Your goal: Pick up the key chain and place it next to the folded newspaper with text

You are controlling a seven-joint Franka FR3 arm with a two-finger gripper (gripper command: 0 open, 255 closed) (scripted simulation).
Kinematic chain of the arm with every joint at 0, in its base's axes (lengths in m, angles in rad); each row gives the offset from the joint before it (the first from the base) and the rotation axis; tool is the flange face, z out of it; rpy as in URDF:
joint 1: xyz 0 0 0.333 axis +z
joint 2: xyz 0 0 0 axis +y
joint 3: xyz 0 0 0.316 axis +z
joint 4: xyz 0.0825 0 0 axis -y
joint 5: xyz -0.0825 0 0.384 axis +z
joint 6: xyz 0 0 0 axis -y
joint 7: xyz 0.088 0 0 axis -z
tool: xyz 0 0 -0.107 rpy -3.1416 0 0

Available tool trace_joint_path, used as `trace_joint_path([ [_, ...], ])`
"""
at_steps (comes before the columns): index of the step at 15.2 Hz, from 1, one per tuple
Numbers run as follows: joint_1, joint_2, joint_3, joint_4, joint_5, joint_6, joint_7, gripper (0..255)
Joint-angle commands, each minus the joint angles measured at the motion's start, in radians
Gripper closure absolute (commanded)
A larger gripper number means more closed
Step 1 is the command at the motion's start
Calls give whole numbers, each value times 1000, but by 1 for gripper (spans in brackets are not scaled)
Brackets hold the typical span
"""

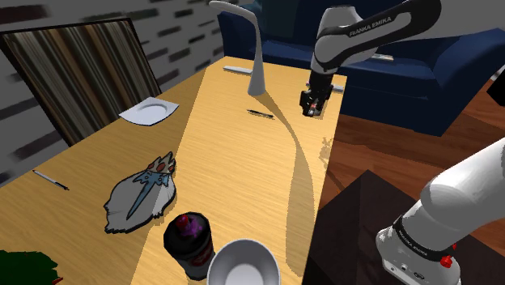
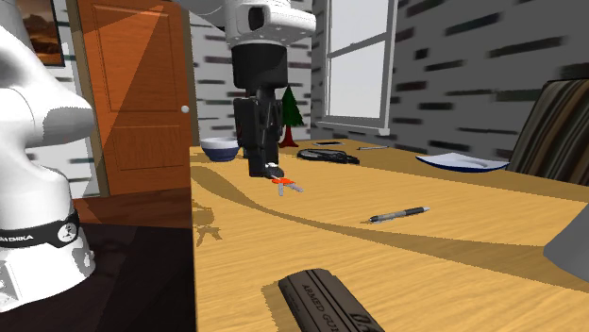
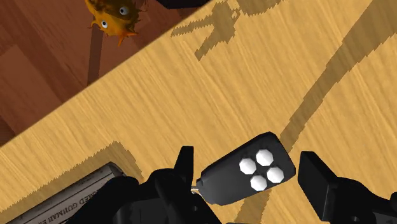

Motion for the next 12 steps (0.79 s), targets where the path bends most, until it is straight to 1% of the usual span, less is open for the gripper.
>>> trace_joint_path([
  [1,-22,5,-30,6,-7,-2,-49,255],
  [6,-77,43,-105,46,-22,-6,-170,255],
  [9,-117,87,-159,94,-29,-12,-260,255],
  [12,-117,103,-159,70,-28,29,-261,255],
])
